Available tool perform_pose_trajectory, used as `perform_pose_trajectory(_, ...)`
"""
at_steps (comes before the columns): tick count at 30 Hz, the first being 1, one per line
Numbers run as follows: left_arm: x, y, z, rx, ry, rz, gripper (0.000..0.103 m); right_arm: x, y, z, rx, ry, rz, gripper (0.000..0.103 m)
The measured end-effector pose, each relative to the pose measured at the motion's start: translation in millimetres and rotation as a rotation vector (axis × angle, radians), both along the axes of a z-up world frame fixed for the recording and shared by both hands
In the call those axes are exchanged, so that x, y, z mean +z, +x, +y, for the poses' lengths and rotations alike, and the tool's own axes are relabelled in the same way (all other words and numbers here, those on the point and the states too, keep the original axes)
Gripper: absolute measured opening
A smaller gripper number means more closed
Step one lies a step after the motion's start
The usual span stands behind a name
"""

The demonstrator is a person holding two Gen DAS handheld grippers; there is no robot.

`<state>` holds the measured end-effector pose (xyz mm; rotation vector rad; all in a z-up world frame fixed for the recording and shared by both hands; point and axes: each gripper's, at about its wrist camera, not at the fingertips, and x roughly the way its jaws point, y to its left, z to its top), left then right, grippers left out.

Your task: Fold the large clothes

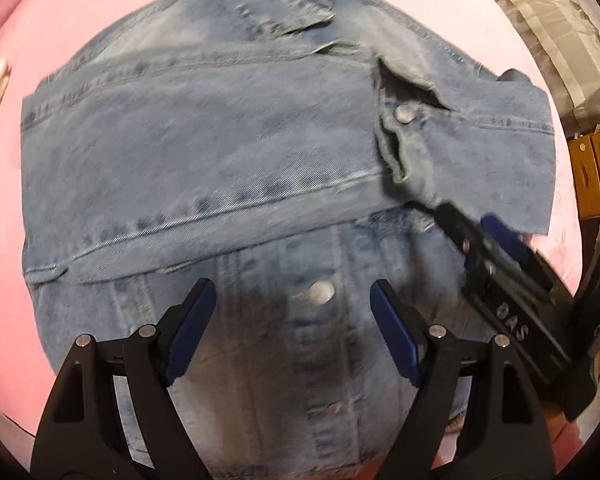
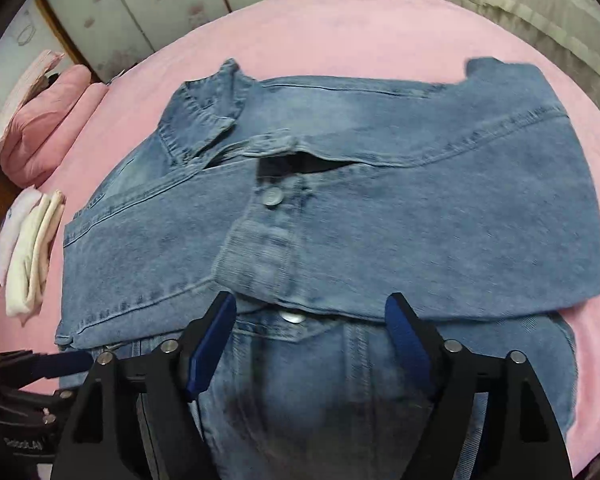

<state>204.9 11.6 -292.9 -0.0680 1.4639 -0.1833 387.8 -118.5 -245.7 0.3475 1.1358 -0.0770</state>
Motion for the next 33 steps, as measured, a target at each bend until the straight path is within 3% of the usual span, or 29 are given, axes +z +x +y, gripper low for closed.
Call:
perform_pose_trajectory(5,4,10,-31,0.01,0.006,-0.051,0.077,7,-10,-36,-0.029,0.022,0.077,0.084)
perform_pose_trajectory(9,8,21,-56,-0.004,0.027,-0.108,0.077,23,-16,-72,-0.046,0.055,0.066,0.087)
perform_pose_trajectory(18,-3,49,-79,0.094,0.027,-0.139,0.077,36,-24,-146,-0.034,0.023,0.078,0.088)
perform_pose_trajectory(24,-23,56,-94,0.141,0.078,-0.076,0.077,18,-54,-190,-0.076,0.031,0.137,0.088)
perform_pose_trajectory(28,-30,60,-107,0.133,0.1,-0.085,0.077,-3,-80,-216,-0.09,0.065,0.212,0.088)
perform_pose_trajectory(30,-34,62,-115,0.149,0.15,-0.09,0.077,-12,-90,-223,-0.094,0.074,0.226,0.089)
perform_pose_trajectory(32,-37,61,-123,0.168,0.18,-0.085,0.073,-24,-97,-232,-0.083,0.073,0.264,0.089)
perform_pose_trajectory(33,-36,61,-129,0.166,0.19,-0.092,0.066,-27,-98,-233,-0.079,0.073,0.272,0.089)
